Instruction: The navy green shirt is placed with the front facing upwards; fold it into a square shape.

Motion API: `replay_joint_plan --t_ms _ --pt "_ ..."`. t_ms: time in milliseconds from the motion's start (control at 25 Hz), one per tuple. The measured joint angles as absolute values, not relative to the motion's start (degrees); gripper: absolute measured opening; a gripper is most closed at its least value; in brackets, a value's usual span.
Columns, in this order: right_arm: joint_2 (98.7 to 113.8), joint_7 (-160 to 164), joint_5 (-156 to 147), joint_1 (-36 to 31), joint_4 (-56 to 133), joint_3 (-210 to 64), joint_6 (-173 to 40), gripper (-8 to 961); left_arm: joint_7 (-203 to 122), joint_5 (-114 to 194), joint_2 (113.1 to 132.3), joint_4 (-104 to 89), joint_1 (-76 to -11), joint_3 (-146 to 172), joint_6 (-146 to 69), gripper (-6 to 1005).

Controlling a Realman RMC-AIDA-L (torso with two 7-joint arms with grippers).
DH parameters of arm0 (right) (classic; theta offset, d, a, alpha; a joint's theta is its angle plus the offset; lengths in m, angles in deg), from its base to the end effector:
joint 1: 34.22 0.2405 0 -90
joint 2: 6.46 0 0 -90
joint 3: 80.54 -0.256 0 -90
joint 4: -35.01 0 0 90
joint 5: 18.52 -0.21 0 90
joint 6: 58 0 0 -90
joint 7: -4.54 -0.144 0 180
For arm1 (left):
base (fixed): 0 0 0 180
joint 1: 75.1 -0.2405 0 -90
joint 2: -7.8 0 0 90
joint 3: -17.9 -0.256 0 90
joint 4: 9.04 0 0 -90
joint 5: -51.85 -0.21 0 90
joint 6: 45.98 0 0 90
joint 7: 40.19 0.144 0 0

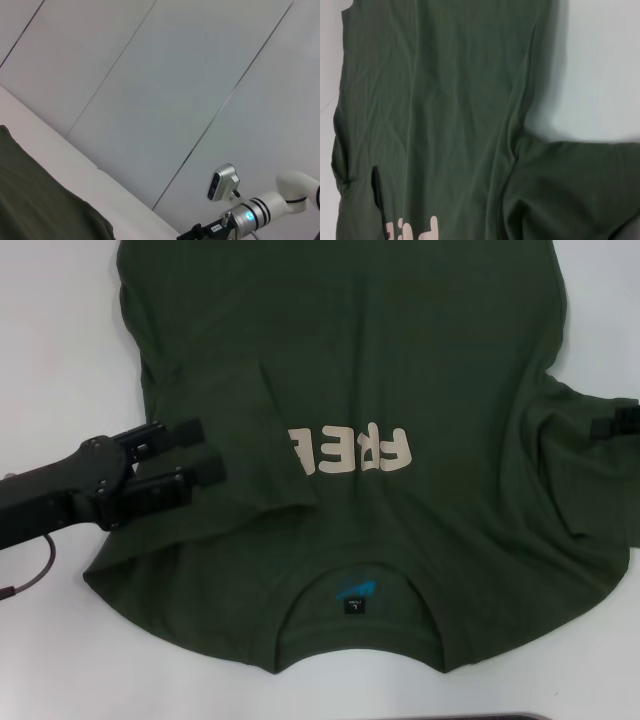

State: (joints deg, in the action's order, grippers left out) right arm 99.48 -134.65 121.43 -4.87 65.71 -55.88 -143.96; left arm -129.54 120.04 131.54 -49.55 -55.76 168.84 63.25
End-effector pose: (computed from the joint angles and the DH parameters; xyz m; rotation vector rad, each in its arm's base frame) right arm 0.3701 0.3130 0.0813 -1.8959 2.1101 0.4011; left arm -0.2749 0.2480 0.0093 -2.6141 -1.0186 -1.1909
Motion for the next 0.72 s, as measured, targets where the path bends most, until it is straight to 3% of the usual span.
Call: replay_joint_plan --t_ms 480,720 --pt "99.08 -135.1 121.5 -4.8 66.0 -55.5 -144.6 382 -129.7 120.1 131.46 -49.6 -55.8 169.0 63.2 841" --pt "99.07 -135.2 121.5 -4.8 66.0 -55.1 -144.7 116 -129.8 120.1 131.46 -49.5 -55.8 169.0 63.2 841"
